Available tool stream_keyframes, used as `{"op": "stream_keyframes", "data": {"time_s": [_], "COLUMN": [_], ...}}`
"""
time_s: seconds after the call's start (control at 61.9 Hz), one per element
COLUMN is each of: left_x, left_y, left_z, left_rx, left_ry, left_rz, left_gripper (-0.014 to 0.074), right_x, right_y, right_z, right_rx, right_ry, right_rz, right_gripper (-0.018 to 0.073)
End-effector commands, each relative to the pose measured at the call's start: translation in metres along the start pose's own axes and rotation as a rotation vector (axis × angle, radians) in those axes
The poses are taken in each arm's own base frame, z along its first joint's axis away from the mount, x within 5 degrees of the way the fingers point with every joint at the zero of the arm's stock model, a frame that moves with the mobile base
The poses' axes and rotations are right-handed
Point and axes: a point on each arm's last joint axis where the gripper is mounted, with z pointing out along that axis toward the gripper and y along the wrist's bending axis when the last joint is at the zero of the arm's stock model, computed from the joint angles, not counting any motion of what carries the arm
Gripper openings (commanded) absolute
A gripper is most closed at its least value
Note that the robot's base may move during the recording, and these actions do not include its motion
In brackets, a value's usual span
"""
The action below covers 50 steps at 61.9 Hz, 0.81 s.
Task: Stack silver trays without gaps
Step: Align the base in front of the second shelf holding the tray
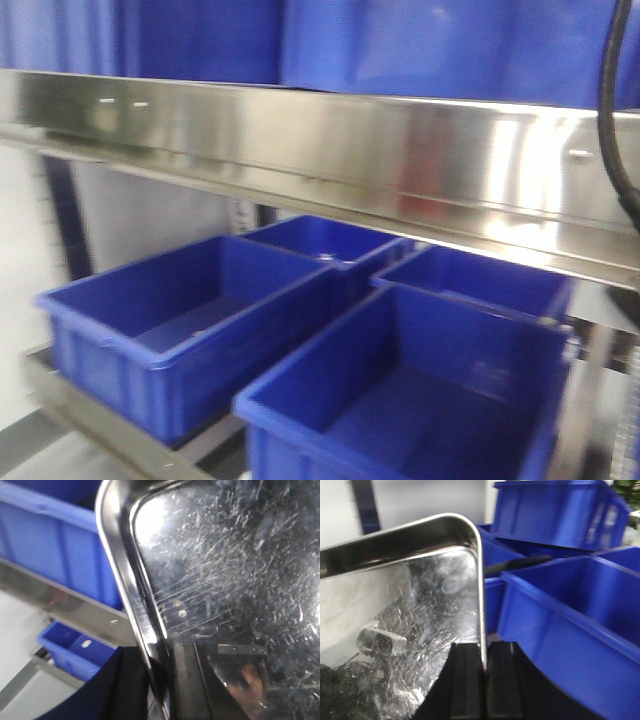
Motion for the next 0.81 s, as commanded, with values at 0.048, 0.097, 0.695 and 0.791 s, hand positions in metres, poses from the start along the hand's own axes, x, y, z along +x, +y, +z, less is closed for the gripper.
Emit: {"op": "stream_keyframes", "data": {"time_s": [0.048, 0.097, 0.695, 0.791], "left_x": [-0.0101, -0.0101, -0.0101, -0.0101], "left_y": [-0.0142, -0.0142, -0.0142, -0.0142], "left_z": [-0.005, -0.005, -0.005, -0.005], "left_rx": [0.106, 0.106, 0.106, 0.106], "left_ry": [-0.105, -0.105, -0.105, -0.105], "left_rz": [-0.004, -0.004, -0.004, -0.004], "left_gripper": [-0.0017, -0.0017, -0.0017, -0.0017], "right_x": [-0.0115, -0.0115, -0.0115, -0.0115], "right_y": [0.0301, 0.0301, 0.0301, 0.0301], "right_z": [-0.0027, -0.0027, -0.0027, -0.0027], "right_rx": [-0.24, -0.24, -0.24, -0.24], "right_ry": [-0.159, -0.159, -0.159, -0.159], "right_rz": [0.032, 0.032, 0.032, 0.032], "right_gripper": [-0.0069, -0.0069, -0.0069, -0.0069]}}
